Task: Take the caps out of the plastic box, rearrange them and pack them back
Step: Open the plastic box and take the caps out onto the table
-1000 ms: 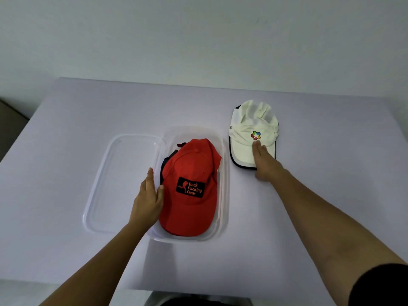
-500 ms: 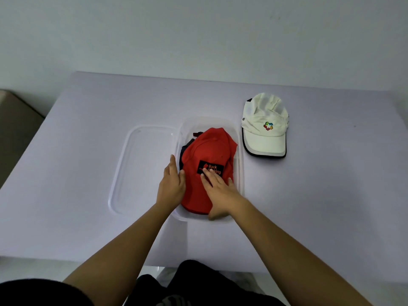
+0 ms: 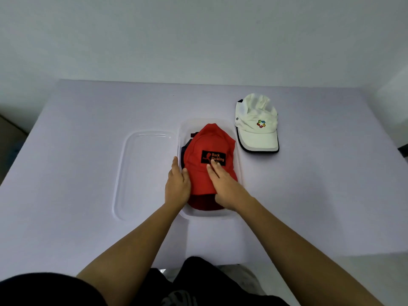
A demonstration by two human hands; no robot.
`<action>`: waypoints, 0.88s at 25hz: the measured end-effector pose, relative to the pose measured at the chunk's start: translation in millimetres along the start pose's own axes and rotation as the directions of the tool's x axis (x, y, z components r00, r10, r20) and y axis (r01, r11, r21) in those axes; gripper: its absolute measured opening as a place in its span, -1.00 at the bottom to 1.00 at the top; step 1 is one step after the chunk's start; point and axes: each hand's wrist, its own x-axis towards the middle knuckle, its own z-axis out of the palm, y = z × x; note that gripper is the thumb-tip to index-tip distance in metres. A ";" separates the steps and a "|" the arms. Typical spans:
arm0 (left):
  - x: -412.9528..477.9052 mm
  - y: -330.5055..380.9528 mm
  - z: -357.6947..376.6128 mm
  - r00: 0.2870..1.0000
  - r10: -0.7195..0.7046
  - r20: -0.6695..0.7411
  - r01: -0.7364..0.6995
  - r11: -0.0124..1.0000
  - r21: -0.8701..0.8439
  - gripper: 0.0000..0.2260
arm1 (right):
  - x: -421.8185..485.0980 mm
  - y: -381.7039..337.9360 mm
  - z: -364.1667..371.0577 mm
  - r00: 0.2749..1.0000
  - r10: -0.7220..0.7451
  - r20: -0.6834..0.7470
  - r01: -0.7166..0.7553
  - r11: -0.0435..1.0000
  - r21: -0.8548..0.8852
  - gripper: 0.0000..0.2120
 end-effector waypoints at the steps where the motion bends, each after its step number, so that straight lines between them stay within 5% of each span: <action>1: 1.1 0.9 -2.6 1.000 -0.004 0.013 0.005 0.999 -0.054 -0.54 | -4.5 -1.8 1.8 0.996 0.023 -0.081 -0.022 1.000 0.005 -0.25; 6: 5.3 24.6 -24.0 0.991 -0.002 -0.135 -0.011 0.995 -0.097 -0.54 | -30.3 -1.5 -3.0 0.930 0.035 -0.367 0.002 0.995 0.099 -0.32; 8: 3.2 52.5 -28.1 0.994 -0.083 -0.072 0.063 0.966 -0.251 -0.56 | -37.1 0.9 -12.7 0.883 0.019 -0.469 0.059 0.987 0.152 -0.37; 11: -7.6 106.8 -29.5 0.977 -0.146 0.153 0.210 0.749 -0.628 -0.66 | -46.3 4.8 -29.9 0.785 -0.018 -0.619 0.114 0.987 0.117 -0.49; 16: -19.2 162.0 0.8 0.969 0.213 0.129 -0.040 0.644 -0.764 -0.66 | -71.4 43.7 -57.9 0.526 -0.161 -0.835 0.089 0.987 -0.134 -0.63; 19: -25.9 185.8 63.7 0.966 0.233 0.111 -0.073 0.661 -0.747 -0.68 | -98.6 110.9 -65.7 0.450 -0.006 -0.893 0.092 0.995 0.040 -0.55; 22: -33.8 182.9 109.0 0.943 0.217 0.253 0.014 0.733 -0.680 -0.67 | -118.6 153.7 -47.1 0.466 0.140 -0.873 0.022 0.985 0.170 -0.46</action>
